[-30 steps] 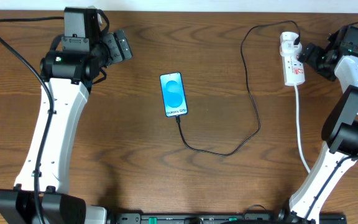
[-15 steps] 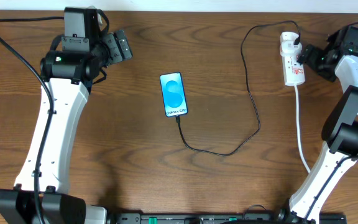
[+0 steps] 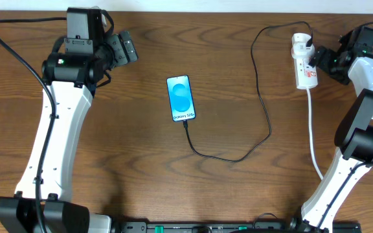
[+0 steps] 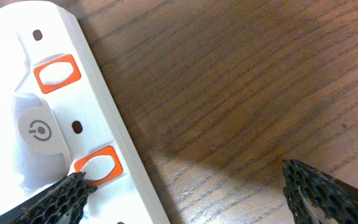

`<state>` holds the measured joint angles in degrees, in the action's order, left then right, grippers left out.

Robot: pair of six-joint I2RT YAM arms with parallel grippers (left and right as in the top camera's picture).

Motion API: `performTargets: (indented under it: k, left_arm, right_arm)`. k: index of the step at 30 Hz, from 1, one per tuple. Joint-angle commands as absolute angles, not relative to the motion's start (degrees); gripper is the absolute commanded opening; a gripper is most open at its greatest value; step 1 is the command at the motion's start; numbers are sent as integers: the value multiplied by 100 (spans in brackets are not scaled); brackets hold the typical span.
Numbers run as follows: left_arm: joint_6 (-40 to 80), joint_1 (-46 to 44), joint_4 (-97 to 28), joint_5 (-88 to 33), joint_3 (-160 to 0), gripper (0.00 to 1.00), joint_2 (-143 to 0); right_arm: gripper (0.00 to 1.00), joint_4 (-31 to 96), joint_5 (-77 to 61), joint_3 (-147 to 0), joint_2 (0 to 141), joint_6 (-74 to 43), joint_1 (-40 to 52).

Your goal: Plug charger to phone and switch on socket

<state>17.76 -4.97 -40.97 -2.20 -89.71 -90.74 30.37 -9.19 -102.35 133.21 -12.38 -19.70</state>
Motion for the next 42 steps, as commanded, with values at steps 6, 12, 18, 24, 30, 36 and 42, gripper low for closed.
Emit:
performTargets:
  k: [6,12,18,24,30,36,42]
  left_arm:
    - [1741,-489,-4112,-145,-9002,96,-9032]
    - [1741,-489,-4115,-145,-9002,96,-9032]
    - [1741,-489,-4115,-145,-9002,96,-9032]
    - [1741,-489,-4112,-145,-9002,96,-9032]
    - [1741,-489,-4112,-145,-9002,96,-9032]
    - [1741,-489,-4112,-145,-9002,96,-9032]
    - [1741,-489,-4115,-145,-9002,96,-9032]
  right_arm:
    - [99,3009,-991,-10202,13192,-1330,-2064]
    - [98,2853,-1125,-10202,13190,-1376,-2093]
    - [95,2764,-1243,-10202,13190,-1374,-2091]
    - [94,2829,-1238,-10200,13192,-1365,-2069]
    - [94,2884,-1214,-10193,13260,-1363,-1981]
    - [94,2877,-1168,-10193,13347,-1323,-1909]
    - [94,2891,-1151,-10193,13353,-1323,-1905]
